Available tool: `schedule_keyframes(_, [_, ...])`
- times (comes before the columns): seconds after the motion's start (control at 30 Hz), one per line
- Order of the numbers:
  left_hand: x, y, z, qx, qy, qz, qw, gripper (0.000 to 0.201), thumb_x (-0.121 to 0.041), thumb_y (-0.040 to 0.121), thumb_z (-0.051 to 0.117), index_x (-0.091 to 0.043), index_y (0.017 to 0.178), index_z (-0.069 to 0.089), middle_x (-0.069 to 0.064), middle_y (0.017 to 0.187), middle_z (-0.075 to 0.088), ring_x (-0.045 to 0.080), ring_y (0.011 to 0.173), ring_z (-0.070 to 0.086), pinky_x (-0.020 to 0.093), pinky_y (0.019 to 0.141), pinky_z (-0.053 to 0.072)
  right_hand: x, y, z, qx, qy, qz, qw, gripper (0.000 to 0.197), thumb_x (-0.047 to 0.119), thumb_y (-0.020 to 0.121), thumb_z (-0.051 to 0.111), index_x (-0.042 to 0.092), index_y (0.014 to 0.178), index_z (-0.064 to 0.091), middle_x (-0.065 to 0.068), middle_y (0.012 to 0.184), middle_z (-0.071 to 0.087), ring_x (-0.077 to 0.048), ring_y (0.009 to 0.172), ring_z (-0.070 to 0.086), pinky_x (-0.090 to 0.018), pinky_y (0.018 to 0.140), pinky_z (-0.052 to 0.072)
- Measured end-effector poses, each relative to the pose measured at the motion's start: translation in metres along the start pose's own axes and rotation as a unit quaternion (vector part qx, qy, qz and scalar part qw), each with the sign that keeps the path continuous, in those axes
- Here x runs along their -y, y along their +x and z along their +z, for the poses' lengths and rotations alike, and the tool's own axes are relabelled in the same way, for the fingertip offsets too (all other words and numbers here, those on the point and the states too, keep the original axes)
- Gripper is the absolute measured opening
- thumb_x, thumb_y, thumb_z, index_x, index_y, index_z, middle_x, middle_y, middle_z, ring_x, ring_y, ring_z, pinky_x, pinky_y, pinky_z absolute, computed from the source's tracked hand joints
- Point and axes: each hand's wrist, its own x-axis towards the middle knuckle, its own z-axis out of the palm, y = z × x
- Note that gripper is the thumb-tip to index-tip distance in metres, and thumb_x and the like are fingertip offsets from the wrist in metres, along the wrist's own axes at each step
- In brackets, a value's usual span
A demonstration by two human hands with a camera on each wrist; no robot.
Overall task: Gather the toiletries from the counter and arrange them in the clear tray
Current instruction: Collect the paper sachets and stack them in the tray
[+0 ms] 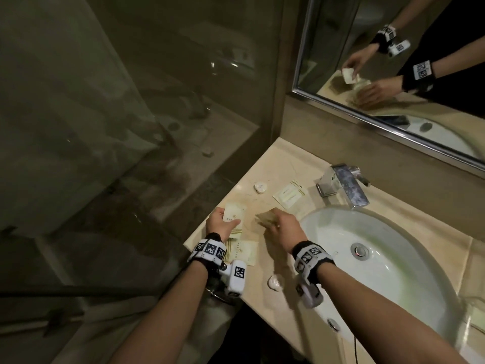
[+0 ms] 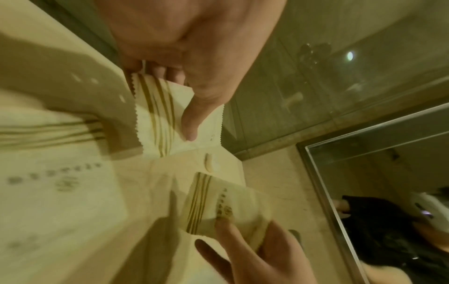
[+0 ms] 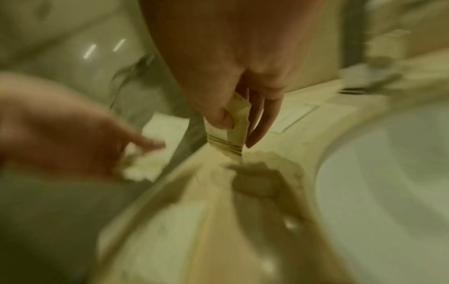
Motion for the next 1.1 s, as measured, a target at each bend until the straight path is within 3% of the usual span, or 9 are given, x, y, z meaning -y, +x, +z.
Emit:
schedule_keyframes(0.1, [-0.025, -0.018, 0.015, 0.044, -0.042, 0.026, 0.998, 0.040, -0.015, 0.069, 0.082, -0.012, 0.099, 0.057, 0.006, 0.102, 0.069, 0.024, 0.099, 0.067, 0.039, 0.092, 0.054, -0.019, -0.017, -0.034, -0.076, 0.188, 0.098, 0.974, 0.039, 0.016, 0.086, 0.065, 0.009, 0.122, 0.051, -0.006, 0.102, 0.067, -0.018, 0.081, 0.065, -0.033, 0.074, 0.055])
schedule_keyframes(0.17, [-0.039, -0.030, 0.032, 0.088, -0.050, 0.043, 0.994, 0.061, -0.030, 0.060, 0.084, -0.010, 0.111, 0.058, 0.007, 0.114, 0.068, 0.023, 0.105, 0.066, 0.042, 0.095, 0.053, -0.032, -0.036, -0.057, -0.100, 0.340, 0.142, 0.924, 0.043, 0.013, 0.085, 0.066, 0.007, 0.125, 0.051, -0.013, 0.114, 0.068, -0.025, 0.092, 0.071, -0.042, 0.082, 0.059])
schedule_keyframes(0.33, [-0.076, -0.087, 0.083, 0.193, -0.072, 0.092, 0.974, 0.029, -0.011, 0.076, 0.077, -0.023, 0.095, 0.058, 0.006, 0.105, 0.070, 0.022, 0.100, 0.067, 0.041, 0.092, 0.054, -0.061, -0.098, -0.118, -0.145, 0.461, 0.126, 0.866, 0.031, 0.003, 0.092, 0.061, 0.004, 0.122, 0.056, -0.016, 0.112, 0.070, -0.030, 0.100, 0.070, -0.037, 0.078, 0.061])
schedule_keyframes(0.57, [-0.095, -0.167, 0.174, 0.301, -0.063, 0.150, 0.940, 0.042, -0.012, 0.080, 0.074, -0.008, 0.119, 0.058, 0.013, 0.110, 0.070, 0.026, 0.099, 0.068, 0.040, 0.086, 0.057, -0.118, -0.191, -0.182, -0.216, 0.431, 0.149, 0.863, 0.013, 0.020, 0.098, 0.055, 0.014, 0.107, 0.063, -0.008, 0.105, 0.072, -0.018, 0.091, 0.072, -0.032, 0.075, 0.061])
schedule_keyframes(0.7, [-0.092, -0.204, 0.224, 0.338, -0.033, 0.177, 0.924, 0.040, -0.013, 0.083, 0.071, -0.006, 0.120, 0.057, 0.014, 0.107, 0.070, 0.019, 0.084, 0.068, 0.021, 0.056, 0.054, -0.170, -0.246, -0.213, -0.295, 0.356, 0.226, 0.857, 0.041, 0.043, 0.087, 0.067, 0.013, 0.115, 0.064, -0.007, 0.116, 0.070, -0.020, 0.103, 0.067, -0.043, 0.091, 0.056])
schedule_keyframes(0.83, [-0.085, -0.240, 0.268, 0.369, -0.012, 0.181, 0.912, 0.034, -0.011, 0.083, 0.072, -0.006, 0.113, 0.058, 0.014, 0.101, 0.068, 0.022, 0.084, 0.066, 0.025, 0.061, 0.055, -0.209, -0.308, -0.240, -0.388, 0.327, 0.272, 0.817, 0.049, 0.017, 0.091, 0.066, 0.013, 0.136, 0.048, -0.003, 0.121, 0.058, -0.017, 0.105, 0.057, -0.028, 0.088, 0.050])
schedule_keyframes(0.9, [-0.078, -0.254, 0.287, 0.385, -0.007, 0.175, 0.906, 0.038, -0.011, 0.082, 0.072, -0.002, 0.116, 0.058, 0.015, 0.101, 0.068, 0.025, 0.087, 0.066, 0.030, 0.067, 0.056, -0.235, -0.328, -0.240, -0.389, 0.294, 0.300, 0.820, 0.046, 0.012, 0.085, 0.072, 0.024, 0.125, 0.052, -0.005, 0.111, 0.063, -0.015, 0.089, 0.063, -0.029, 0.074, 0.055])
schedule_keyframes(0.97, [-0.070, -0.266, 0.302, 0.393, 0.002, 0.171, 0.904, 0.043, -0.013, 0.081, 0.073, -0.001, 0.119, 0.058, 0.016, 0.103, 0.069, 0.027, 0.089, 0.067, 0.032, 0.069, 0.056, -0.259, -0.340, -0.234, -0.374, 0.248, 0.328, 0.831, 0.043, 0.013, 0.079, 0.077, 0.031, 0.112, 0.056, -0.010, 0.105, 0.069, -0.024, 0.090, 0.068, -0.043, 0.079, 0.058])
schedule_keyframes(1.1, [-0.054, -0.284, 0.325, 0.405, 0.028, 0.160, 0.900, 0.047, -0.017, 0.080, 0.074, -0.003, 0.122, 0.057, 0.018, 0.110, 0.069, 0.029, 0.096, 0.068, 0.033, 0.071, 0.056, -0.292, -0.353, -0.219, -0.346, 0.165, 0.368, 0.847, 0.030, 0.008, 0.083, 0.072, 0.017, 0.110, 0.065, -0.015, 0.113, 0.067, -0.025, 0.094, 0.059, -0.028, 0.083, 0.046])
